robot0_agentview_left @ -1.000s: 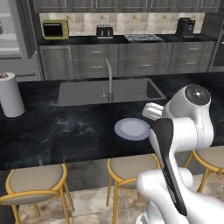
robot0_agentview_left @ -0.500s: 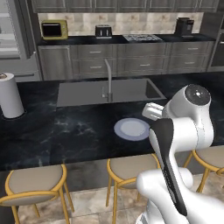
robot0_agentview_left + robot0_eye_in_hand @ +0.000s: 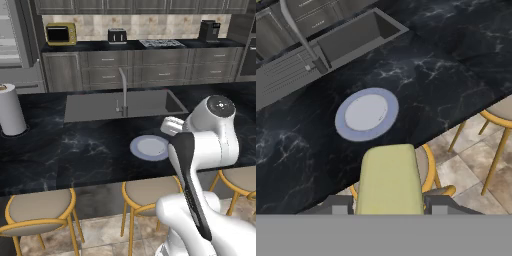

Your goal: Retrieve the butter from the fridge and place it on a plate on the dining table. Then retrieve the butter knife by the fridge and place it near the plate.

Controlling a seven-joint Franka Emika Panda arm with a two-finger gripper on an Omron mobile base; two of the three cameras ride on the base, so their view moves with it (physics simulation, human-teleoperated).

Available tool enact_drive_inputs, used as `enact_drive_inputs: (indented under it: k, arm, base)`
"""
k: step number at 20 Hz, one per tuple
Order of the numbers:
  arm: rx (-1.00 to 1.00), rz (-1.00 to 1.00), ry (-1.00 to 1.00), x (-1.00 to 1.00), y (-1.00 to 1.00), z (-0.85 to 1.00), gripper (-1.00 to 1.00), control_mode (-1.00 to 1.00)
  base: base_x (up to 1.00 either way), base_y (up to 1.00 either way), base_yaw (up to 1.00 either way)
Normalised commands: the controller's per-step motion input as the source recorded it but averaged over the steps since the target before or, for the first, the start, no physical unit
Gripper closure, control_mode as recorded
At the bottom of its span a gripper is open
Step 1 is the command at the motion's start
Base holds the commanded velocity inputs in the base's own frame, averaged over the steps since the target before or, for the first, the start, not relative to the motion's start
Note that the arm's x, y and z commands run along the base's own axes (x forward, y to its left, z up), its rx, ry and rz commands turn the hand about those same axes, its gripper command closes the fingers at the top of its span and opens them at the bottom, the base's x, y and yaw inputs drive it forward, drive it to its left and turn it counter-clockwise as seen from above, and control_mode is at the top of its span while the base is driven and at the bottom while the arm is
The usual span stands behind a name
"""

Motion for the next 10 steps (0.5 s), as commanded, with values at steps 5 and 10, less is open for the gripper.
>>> enact_drive_inputs:
  k: [5,10]
  arm:
    - [0.02,0.0,0.14,0.98,-0.08,-0.31,1.0,-1.0]
    - [0.0,0.0,0.12,0.83,-0.11,-0.37,1.0,-1.0]
  base:
    - [0.0,0.0,0.0]
    - [0.0,0.0,0.0]
